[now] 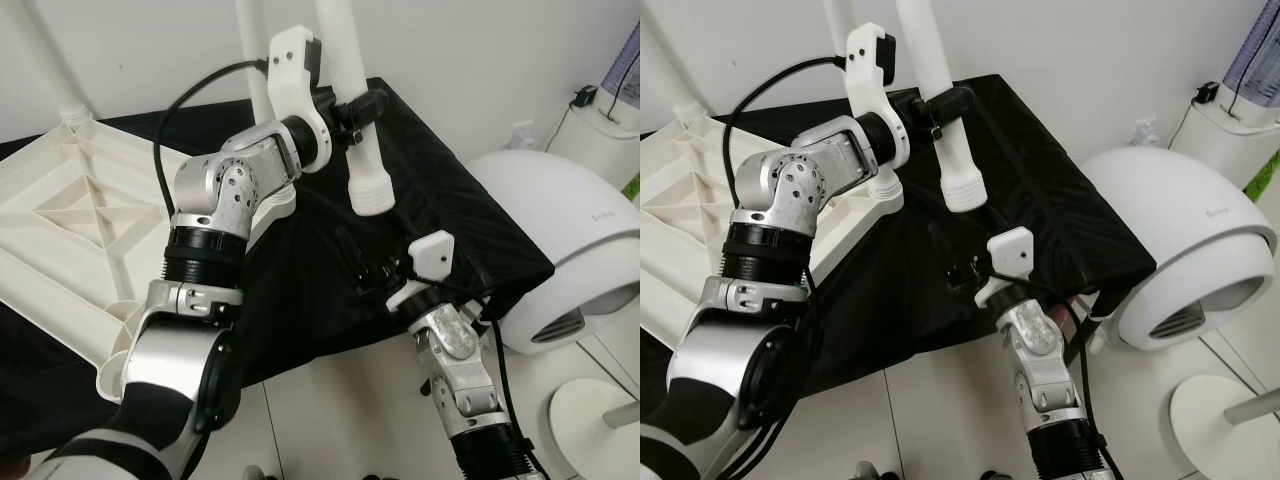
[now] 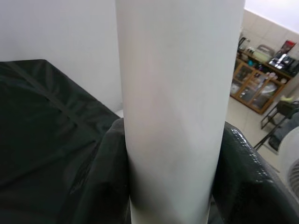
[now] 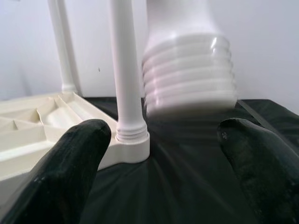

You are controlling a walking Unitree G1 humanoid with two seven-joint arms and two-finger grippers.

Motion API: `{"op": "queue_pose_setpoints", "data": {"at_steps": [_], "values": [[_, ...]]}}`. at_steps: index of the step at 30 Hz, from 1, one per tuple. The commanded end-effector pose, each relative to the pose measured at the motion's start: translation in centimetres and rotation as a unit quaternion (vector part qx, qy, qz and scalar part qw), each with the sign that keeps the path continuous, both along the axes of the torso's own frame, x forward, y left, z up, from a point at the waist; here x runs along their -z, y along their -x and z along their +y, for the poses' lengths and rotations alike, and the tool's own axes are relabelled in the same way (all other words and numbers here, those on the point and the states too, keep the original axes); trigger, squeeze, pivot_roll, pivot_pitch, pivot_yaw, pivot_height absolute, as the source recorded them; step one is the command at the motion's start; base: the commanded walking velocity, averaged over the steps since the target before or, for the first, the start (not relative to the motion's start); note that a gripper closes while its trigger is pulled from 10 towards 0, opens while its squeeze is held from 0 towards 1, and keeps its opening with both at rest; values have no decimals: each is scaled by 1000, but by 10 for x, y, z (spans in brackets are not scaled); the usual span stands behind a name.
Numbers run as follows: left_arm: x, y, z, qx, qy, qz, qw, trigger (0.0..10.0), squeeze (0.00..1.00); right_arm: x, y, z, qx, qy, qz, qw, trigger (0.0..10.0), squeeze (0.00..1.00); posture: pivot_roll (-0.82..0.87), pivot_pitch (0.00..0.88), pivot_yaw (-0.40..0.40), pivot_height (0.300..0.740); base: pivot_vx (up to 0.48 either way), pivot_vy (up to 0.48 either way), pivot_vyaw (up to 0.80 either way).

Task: Building children table

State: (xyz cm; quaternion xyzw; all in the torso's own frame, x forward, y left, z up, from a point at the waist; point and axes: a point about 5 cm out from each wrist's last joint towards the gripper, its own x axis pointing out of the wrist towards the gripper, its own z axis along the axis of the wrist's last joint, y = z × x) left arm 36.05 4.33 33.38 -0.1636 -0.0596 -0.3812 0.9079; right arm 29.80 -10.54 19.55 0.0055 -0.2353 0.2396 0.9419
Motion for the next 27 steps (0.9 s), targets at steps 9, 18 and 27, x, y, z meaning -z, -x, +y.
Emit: {"op": "queue_pose_setpoints", "data": {"at_steps": [9, 18, 27], "values": [[-2, 13, -9, 80, 7, -24, 996, 10000, 0, -14, -3, -8, 25, -14, -19, 999, 10000, 0, -87, 119, 88, 740, 0, 0, 0], [11, 16, -10, 68, -37, -57, 995, 10000, 0, -32, -6, -17, 47, -46, -27, 997, 10000, 0, -88, 118, 89, 740, 0, 0, 0], [17, 24, -19, 72, -74, -94, 990, 10000, 0, -46, -9, -13, 25, -37, -9, 999, 10000, 0, -89, 122, 87, 740, 0, 0, 0]]}}
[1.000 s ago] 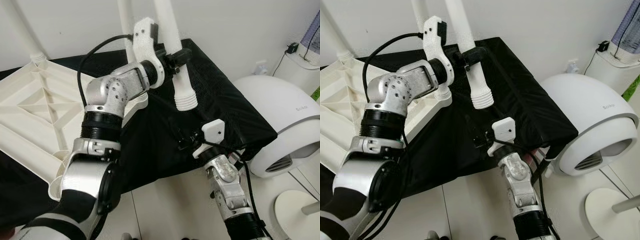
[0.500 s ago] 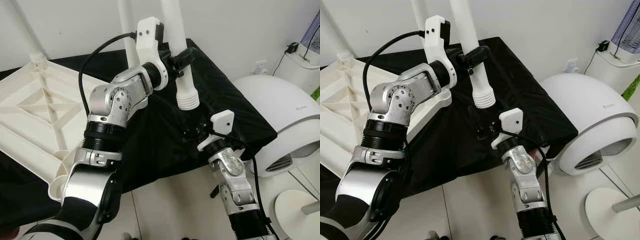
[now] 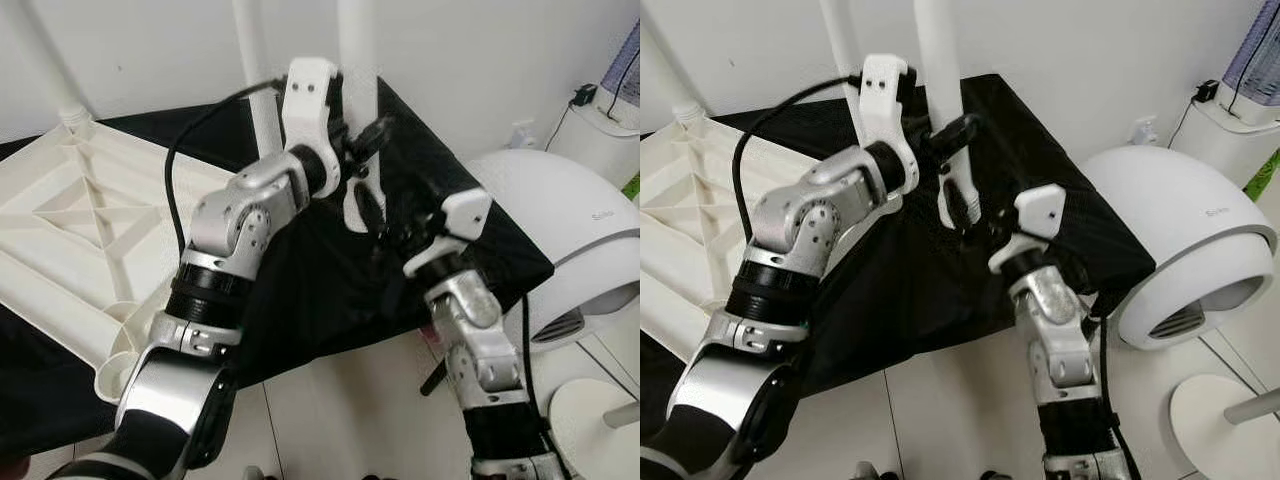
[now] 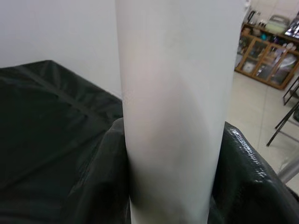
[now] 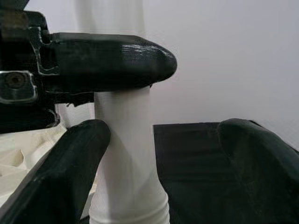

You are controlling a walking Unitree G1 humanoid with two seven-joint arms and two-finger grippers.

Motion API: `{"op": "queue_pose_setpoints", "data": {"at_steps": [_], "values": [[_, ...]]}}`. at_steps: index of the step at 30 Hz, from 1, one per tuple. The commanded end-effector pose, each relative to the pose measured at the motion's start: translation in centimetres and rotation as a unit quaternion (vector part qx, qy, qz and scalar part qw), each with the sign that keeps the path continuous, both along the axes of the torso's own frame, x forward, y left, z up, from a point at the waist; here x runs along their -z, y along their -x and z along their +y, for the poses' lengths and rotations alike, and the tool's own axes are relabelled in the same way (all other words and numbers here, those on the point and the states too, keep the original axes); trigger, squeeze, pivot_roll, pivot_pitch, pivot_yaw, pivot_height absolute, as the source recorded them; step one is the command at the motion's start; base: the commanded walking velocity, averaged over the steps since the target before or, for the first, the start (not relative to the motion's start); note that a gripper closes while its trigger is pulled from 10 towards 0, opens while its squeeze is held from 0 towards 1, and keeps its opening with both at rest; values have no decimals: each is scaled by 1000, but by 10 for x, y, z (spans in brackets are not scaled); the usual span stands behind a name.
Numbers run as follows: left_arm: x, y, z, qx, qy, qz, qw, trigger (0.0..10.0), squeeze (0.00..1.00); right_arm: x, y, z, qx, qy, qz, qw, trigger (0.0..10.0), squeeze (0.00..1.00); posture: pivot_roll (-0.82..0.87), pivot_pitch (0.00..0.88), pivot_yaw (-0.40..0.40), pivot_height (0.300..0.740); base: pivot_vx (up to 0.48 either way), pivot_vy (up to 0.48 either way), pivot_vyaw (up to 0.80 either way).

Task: Building children table

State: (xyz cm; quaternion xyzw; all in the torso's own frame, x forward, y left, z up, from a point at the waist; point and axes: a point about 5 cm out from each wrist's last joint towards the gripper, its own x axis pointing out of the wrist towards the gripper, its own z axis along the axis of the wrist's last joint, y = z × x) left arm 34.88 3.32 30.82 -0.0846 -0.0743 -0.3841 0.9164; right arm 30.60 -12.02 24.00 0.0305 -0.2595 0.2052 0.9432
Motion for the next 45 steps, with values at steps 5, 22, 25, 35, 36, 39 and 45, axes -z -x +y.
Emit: {"op": "queue_pose_setpoints", "data": {"at_steps": [5, 22, 25, 35, 36, 39, 45], "values": [[-9, 19, -13, 90, -15, -57, 994, 10000, 0, -7, -7, 1, -5, 13, 10, 1000, 10000, 0, -88, 127, 84, 740, 0, 0, 0], [-11, 13, -9, 58, -31, -96, 993, 10000, 0, 5, -6, 9, -88, 60, 85, 991, 10000, 0, -78, 132, 71, 740, 0, 0, 0], [-11, 11, -8, 54, -33, -98, 993, 10000, 0, 6, -6, 8, -87, 59, 88, 991, 10000, 0, -80, 133, 70, 740, 0, 0, 0], [-10, 9, -4, 46, -43, -109, 992, 10000, 0, 0, -8, 1, -82, 65, 89, 991, 10000, 0, -81, 133, 73, 740, 0, 0, 0], [-9, 11, -6, 49, -45, -111, 992, 10000, 0, -2, -10, 1, -81, 67, 87, 991, 10000, 0, -81, 133, 73, 740, 0, 0, 0], [-5, 13, -9, 53, -48, -111, 991, 10000, 0, -6, -11, 1, -82, 70, 82, 991, 10000, 0, -81, 133, 73, 740, 0, 0, 0], [-5, 24, -19, 76, -43, -117, 989, 10000, 0, -12, -17, 3, -94, 79, 74, 990, 10000, 0, -75, 132, 64, 740, 0, 0, 0]]}}
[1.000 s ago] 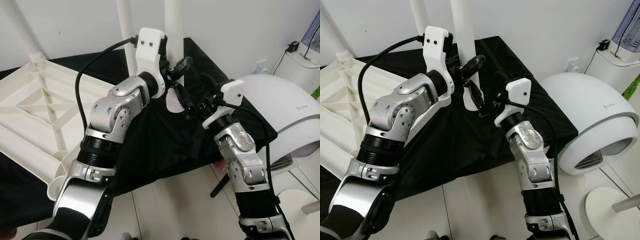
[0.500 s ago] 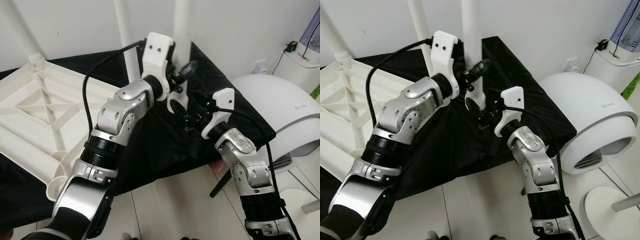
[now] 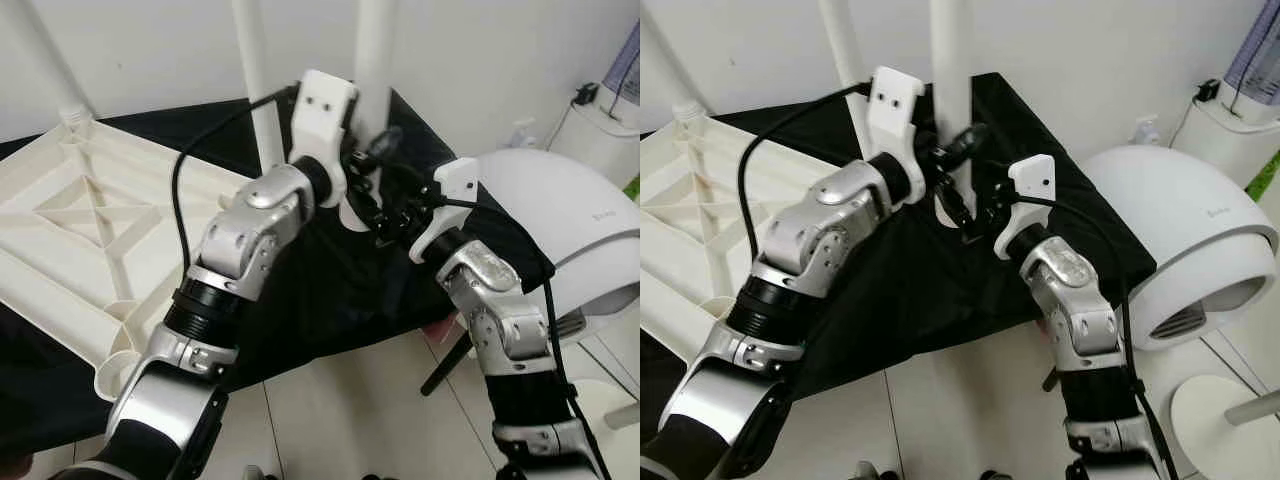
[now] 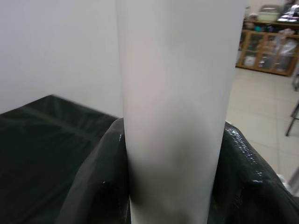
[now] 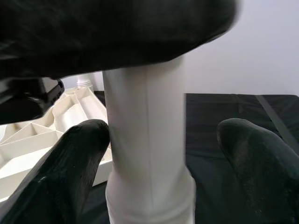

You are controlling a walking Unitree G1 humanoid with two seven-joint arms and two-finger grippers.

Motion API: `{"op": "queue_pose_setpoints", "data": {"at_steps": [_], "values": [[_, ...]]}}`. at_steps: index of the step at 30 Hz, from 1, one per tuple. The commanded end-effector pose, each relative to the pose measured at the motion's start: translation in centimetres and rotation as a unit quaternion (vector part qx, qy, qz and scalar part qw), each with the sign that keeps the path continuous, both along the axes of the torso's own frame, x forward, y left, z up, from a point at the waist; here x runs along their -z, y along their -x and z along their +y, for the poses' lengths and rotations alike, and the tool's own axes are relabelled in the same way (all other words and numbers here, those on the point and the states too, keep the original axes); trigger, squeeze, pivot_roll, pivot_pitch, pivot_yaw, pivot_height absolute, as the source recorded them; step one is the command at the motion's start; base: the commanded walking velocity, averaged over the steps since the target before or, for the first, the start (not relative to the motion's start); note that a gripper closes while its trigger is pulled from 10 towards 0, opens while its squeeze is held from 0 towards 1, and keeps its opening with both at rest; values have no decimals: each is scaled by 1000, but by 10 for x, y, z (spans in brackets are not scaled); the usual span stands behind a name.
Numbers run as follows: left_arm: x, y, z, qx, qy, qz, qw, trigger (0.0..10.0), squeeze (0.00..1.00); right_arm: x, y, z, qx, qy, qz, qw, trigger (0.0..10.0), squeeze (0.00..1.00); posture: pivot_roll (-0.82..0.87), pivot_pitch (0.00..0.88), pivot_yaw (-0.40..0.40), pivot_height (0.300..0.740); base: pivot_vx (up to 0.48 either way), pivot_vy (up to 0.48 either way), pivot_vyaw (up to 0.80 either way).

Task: Building children table

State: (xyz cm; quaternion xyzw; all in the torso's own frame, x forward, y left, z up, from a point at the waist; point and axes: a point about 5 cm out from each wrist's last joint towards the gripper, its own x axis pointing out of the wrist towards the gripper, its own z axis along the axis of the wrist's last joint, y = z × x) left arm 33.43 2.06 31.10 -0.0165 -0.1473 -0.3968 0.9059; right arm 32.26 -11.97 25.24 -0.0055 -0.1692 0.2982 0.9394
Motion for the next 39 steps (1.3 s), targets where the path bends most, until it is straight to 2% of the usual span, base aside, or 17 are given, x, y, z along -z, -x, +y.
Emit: {"op": "queue_pose_setpoints", "data": {"at_steps": [1, 12, 13, 14, 17, 18, 25, 26, 27, 28, 35, 36, 37, 38, 39], "values": [[-2, 9, -6, 71, -15, -20, 997, 10000, 0, 0, -1, 3, -12, 2, 1, 1000, 10000, 0, -75, 132, 64, 740, 0, 0, 0], [-9, 19, -13, 90, -5, -30, 995, 10000, 0, 5, -11, 8, -26, 25, 15, 999, 10000, 0, -69, 125, 59, 740, 0, 0, 0], [-9, 20, -14, 93, -6, -31, 995, 10000, 0, 5, -11, 9, -28, 26, 13, 999, 4941, 0, -69, 125, 59, 740, 0, 0, 0], [-7, 21, -15, 95, -7, -30, 995, 10000, 0, 4, -12, 10, -31, 26, 10, 999, 1647, 0, -69, 125, 59, 740, 0, 0, 0], [-5, 22, -16, 99, -9, -27, 995, 10000, 0, 2, -12, 11, -36, 28, 2, 999, 1529, 0, -69, 125, 59, 740, 0, 0, 0], [-4, 23, -17, 101, -10, -25, 995, 10000, 0, 1, -12, 11, -38, 30, 0, 999, 0, 0, -69, 125, 59, 740, 0, 0, 0], [1, 25, -20, 107, -16, -24, 994, 10000, 0, -2, -15, 13, -44, 35, -7, 998, 0, 0, -75, 124, 61, 740, 0, 0, 0], [2, 26, -20, 111, -15, -20, 993, 10000, 251, -3, -15, 13, -41, 35, -7, 999, 10000, 0, -75, 124, 60, 740, 0, 0, 0], [2, 26, -20, 111, -15, -20, 993, 10000, 251, -3, -15, 13, -41, 35, -7, 999, 10000, 0, -75, 124, 60, 740, 0, 0, 0], [3, 27, -21, 117, -11, -12, 993, 10000, 1000, -3, -16, 13, -38, 34, -6, 999, 10000, 0, -75, 124, 60, 740, 0, 0, 0], [-3, 29, -20, 130, -10, -12, 991, 10000, 1000, 1, -16, 14, -34, 38, -7, 999, 10000, 0, -71, 129, 64, 740, 0, 0, 0], [-5, 29, -19, 128, -11, -13, 992, 10000, 976, 2, -16, 13, -33, 39, -7, 999, 10000, 0, -71, 129, 64, 740, 0, 0, 0], [-6, 29, -19, 129, -10, -14, 991, 10000, 561, 2, -16, 13, -33, 39, -7, 999, 10000, 0, -71, 129, 64, 740, 0, 0, 0], [-9, 29, -18, 130, -9, -14, 991, 10000, 0, 2, -17, 13, -32, 40, -7, 999, 10000, 0, -70, 131, 66, 740, 0, 0, 0], [-11, 29, -18, 131, -7, -14, 991, 10000, 0, 3, -16, 13, -32, 41, -8, 999, 10000, 0, -70, 132, 68, 740, 0, 0, 0]]}}
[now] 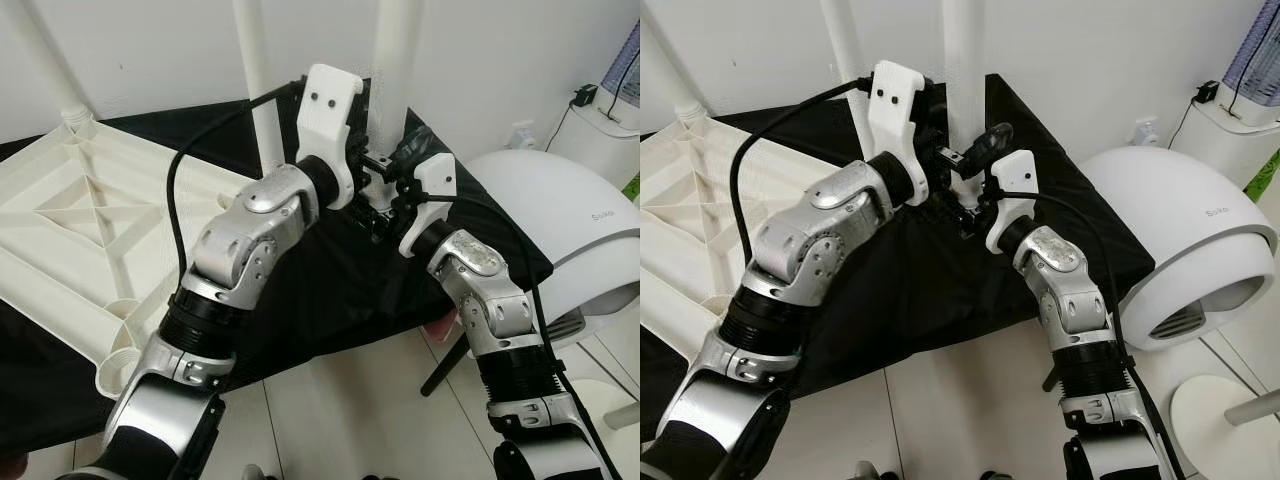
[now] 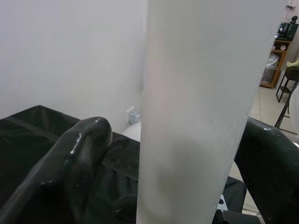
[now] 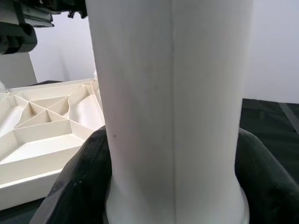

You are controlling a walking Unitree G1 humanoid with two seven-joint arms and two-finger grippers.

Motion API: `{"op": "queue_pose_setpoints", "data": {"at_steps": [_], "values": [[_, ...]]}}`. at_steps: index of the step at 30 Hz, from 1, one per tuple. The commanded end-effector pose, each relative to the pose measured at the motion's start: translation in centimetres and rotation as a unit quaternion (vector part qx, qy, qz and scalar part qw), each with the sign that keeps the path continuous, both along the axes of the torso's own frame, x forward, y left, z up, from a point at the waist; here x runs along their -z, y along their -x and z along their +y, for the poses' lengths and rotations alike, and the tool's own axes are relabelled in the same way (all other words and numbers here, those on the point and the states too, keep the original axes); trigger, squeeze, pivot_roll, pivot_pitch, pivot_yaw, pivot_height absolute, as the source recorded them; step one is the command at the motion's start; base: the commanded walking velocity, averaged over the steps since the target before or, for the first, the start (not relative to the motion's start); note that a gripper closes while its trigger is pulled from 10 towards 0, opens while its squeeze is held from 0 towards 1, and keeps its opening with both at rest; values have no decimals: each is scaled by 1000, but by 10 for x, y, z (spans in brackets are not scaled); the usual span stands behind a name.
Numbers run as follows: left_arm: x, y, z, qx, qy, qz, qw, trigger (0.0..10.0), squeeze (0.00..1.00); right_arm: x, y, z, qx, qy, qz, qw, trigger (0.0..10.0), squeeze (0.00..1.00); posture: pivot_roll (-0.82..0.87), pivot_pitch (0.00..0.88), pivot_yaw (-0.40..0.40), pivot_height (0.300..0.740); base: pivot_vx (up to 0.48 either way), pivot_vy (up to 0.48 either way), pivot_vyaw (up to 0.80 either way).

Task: Building children table

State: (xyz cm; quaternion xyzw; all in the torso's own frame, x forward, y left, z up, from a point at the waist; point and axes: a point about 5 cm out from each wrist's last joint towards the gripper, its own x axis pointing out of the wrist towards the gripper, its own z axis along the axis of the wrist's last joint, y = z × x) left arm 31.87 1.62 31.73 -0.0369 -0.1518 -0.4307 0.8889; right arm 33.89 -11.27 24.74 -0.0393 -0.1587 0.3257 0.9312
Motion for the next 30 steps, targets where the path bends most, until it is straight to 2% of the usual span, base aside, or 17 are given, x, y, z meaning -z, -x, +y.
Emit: {"op": "queue_pose_setpoints", "data": {"at_steps": [1, 8, 13, 26, 27, 28, 29, 30], "values": [[-5, 13, -14, 90, -22, -18, 996, 10000, 0, -2, 0, 6, -10, 2, -6, 1000, 10000, 0, -70, 132, 68, 740, 0, 0, 0], [-27, 9, -8, 87, -12, -22, 996, 10000, 0, 4, -1, 2, -6, 26, -17, 1000, 10000, 0, -69, 134, 68, 740, 0, 0, 0], [-38, 9, -3, 84, -3, -29, 996, 10000, 0, 15, -2, -2, 2, 37, -2, 999, 10000, 0, -70, 135, 68, 740, 0, 0, 0], [-50, 5, 7, 65, 6, -32, 997, 10000, 0, 26, -1, -6, 12, 44, 7, 999, 10000, 0, -68, 140, 68, 740, 0, 0, 0], [-51, 5, 8, 63, 8, -32, 997, 1137, 0, 27, -1, -7, 12, 45, 7, 999, 10000, 0, -68, 140, 68, 740, 0, 0, 0], [-51, 5, 8, 63, 8, -32, 997, 1137, 0, 27, -1, -7, 12, 45, 7, 999, 10000, 0, -68, 140, 68, 740, 0, 0, 0], [-52, 4, 9, 62, 12, -31, 997, 39, 0, 27, -1, -7, 12, 46, 6, 999, 10000, 0, -68, 140, 68, 740, 0, 0, 0], [-53, 3, 9, 63, 16, -31, 997, 0, 0, 27, -1, -7, 13, 47, 5, 999, 10000, 0, -69, 139, 68, 740, 0, 0, 0]]}}
